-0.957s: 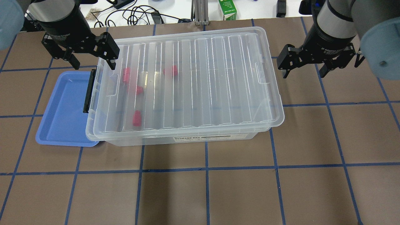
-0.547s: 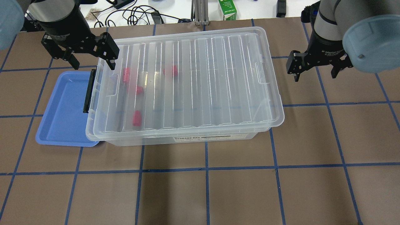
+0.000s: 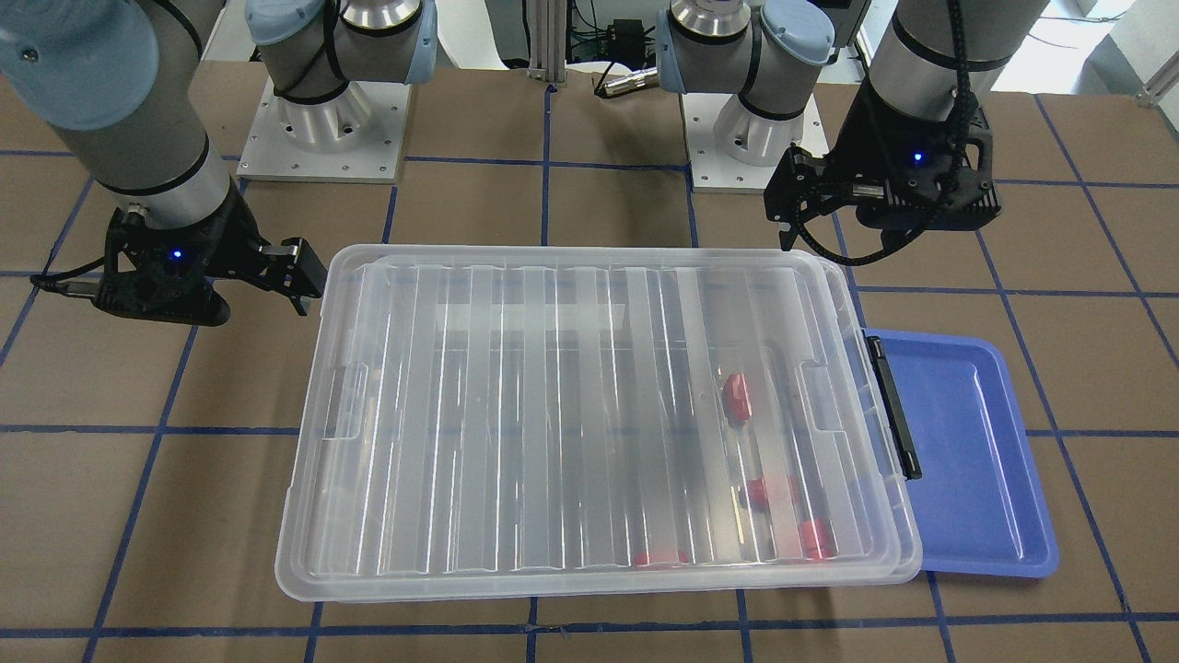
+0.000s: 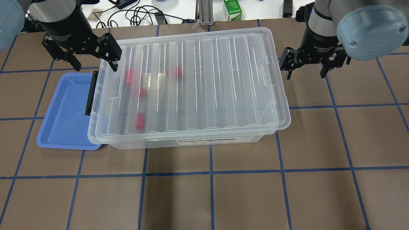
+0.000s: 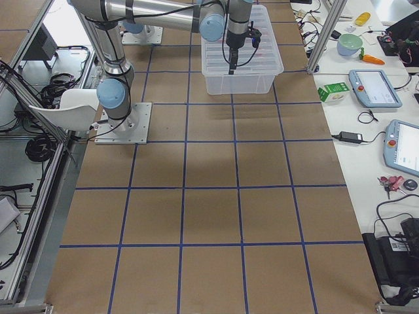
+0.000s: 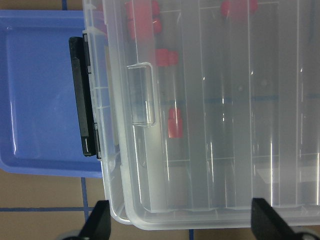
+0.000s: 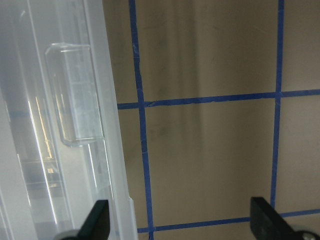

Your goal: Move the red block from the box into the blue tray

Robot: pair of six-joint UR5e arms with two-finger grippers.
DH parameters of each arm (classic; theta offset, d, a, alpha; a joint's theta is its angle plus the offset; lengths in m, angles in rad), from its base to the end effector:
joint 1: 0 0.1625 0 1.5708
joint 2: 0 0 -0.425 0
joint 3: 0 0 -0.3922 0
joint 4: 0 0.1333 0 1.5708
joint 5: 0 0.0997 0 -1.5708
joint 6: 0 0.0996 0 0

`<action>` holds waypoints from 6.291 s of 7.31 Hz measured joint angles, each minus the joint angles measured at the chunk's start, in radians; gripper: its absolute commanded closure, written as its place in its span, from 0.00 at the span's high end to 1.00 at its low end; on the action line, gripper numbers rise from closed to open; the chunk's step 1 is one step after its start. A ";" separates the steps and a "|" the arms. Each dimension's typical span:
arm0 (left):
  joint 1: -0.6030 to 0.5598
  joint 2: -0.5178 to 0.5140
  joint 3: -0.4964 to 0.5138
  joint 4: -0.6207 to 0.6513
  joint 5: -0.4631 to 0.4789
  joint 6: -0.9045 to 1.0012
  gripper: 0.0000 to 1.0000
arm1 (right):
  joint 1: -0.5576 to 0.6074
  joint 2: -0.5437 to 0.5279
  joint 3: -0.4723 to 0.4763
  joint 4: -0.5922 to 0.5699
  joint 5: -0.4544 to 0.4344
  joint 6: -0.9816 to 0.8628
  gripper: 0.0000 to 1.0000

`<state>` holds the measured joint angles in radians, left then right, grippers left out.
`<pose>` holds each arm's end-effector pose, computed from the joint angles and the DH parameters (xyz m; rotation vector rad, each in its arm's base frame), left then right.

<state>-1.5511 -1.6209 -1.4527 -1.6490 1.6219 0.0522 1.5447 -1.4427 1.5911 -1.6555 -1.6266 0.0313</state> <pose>-0.1181 -0.5137 0.5131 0.0506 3.0904 0.0186 0.1137 -0.5385 0.4204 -0.0858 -3.0829 -0.0980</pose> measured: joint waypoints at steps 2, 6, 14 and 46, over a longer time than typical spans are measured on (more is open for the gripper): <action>-0.001 0.000 0.000 0.000 0.000 0.000 1.00 | 0.000 0.055 -0.012 -0.019 0.019 0.000 1.00; -0.001 0.000 -0.004 0.000 0.000 0.000 1.00 | 0.000 0.102 -0.004 -0.095 0.023 0.000 1.00; -0.001 0.000 -0.012 0.000 -0.001 0.000 1.00 | -0.001 0.145 0.000 -0.100 0.047 -0.016 1.00; 0.006 -0.200 -0.564 0.696 -0.062 0.022 1.00 | -0.289 0.059 -0.110 -0.005 0.055 -0.226 1.00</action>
<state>-1.5451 -1.8205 -2.0166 -0.9528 1.5597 0.0742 1.2561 -1.3840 1.4808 -1.6601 -1.5717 -0.1950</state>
